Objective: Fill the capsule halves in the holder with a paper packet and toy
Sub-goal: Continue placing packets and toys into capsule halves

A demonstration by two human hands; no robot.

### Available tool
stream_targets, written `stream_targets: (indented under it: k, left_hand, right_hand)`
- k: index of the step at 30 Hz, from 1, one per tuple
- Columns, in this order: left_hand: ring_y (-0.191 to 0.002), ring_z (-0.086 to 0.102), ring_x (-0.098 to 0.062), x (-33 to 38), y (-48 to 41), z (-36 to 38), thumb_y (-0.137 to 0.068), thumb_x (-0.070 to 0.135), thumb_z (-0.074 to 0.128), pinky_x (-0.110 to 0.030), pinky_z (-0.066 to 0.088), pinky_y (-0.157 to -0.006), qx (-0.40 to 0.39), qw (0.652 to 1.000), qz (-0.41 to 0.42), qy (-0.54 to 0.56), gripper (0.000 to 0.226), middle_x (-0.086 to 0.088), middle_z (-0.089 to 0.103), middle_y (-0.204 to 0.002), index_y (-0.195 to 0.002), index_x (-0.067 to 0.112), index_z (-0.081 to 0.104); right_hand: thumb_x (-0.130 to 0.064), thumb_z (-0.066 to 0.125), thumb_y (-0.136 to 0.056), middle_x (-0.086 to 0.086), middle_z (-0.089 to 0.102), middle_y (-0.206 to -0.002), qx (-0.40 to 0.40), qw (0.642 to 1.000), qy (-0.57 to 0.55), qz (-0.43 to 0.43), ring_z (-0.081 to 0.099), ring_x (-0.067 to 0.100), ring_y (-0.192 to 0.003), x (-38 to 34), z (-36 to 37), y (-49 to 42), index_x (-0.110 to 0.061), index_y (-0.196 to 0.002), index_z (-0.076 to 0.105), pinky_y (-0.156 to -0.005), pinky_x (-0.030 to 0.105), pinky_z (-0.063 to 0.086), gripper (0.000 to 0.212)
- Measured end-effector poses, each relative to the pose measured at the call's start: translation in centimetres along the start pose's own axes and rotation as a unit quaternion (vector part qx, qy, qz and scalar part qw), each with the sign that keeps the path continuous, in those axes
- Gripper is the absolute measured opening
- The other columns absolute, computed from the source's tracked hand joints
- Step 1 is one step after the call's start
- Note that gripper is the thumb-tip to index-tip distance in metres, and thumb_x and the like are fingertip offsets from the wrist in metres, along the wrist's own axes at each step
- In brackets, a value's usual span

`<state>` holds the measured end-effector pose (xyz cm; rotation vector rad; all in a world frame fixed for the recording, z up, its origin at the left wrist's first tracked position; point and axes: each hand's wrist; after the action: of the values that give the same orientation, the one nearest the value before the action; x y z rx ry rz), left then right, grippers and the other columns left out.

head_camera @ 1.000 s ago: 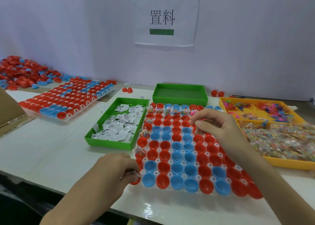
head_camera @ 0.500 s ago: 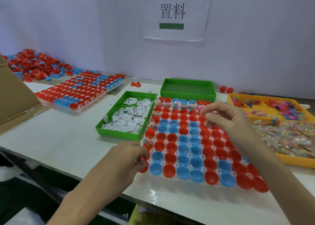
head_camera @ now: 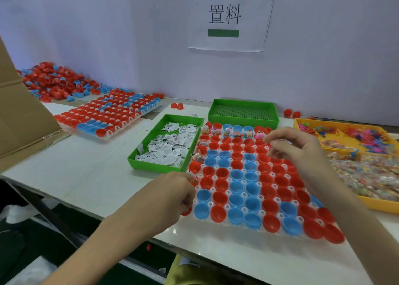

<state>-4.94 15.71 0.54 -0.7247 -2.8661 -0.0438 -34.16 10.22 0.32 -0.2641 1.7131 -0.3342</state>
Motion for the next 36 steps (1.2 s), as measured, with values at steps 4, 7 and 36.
stream_targets:
  k: [4, 7, 36]
  left_hand:
    - [-0.077, 0.052, 0.005, -0.8, 0.0, -0.4, -0.084, 0.029, 0.077, -0.014, 0.045, -0.065, 0.0, 1.0, 0.009, 0.022, 0.005, 0.025, 0.052, -0.08, -0.085, 0.028, 0.072]
    - [-0.08, 0.054, 0.004, -1.1, 0.0, -0.6, -0.084, 0.037, 0.076, -0.024, 0.052, -0.071, -0.003, 1.0, 0.003, 0.023, 0.01, 0.023, 0.058, -0.083, -0.09, 0.03, 0.071]
    - [-0.101, 0.065, -0.019, -7.9, -9.5, 0.4, -0.089, 0.034, 0.073, -0.037, 0.055, -0.086, 0.087, 0.973, -0.212, 0.007, 0.025, 0.0, 0.069, -0.12, -0.111, 0.022, 0.073]
  right_hand:
    - [0.003, 0.06, -0.092, 0.001, 0.072, -0.087, 0.012, 1.0, -0.003, 0.005, 0.066, 0.013, -0.069, 0.1, -0.2, -0.3, -0.018, -0.084, 0.076, -0.066, 0.022, 0.056, 0.028]
    - [0.003, 0.06, -0.092, 0.001, 0.072, -0.089, 0.016, 1.0, -0.009, 0.007, 0.065, 0.012, -0.067, 0.3, -0.4, -0.4, -0.019, -0.083, 0.075, -0.064, 0.02, 0.054, 0.028]
    - [-0.026, 0.074, -0.088, 0.024, 0.059, -0.13, 0.11, 0.838, 0.48, 0.233, 0.06, 0.041, -0.112, 4.1, -12.1, -1.3, -0.013, -0.125, 0.065, -0.095, 0.052, 0.05, 0.041]
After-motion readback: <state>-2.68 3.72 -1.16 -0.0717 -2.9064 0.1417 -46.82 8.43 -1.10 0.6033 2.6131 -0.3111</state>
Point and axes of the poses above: each hand's wrist, its own y-axis away from the middle knuckle, its own z-axis out of the palm, x = y × z
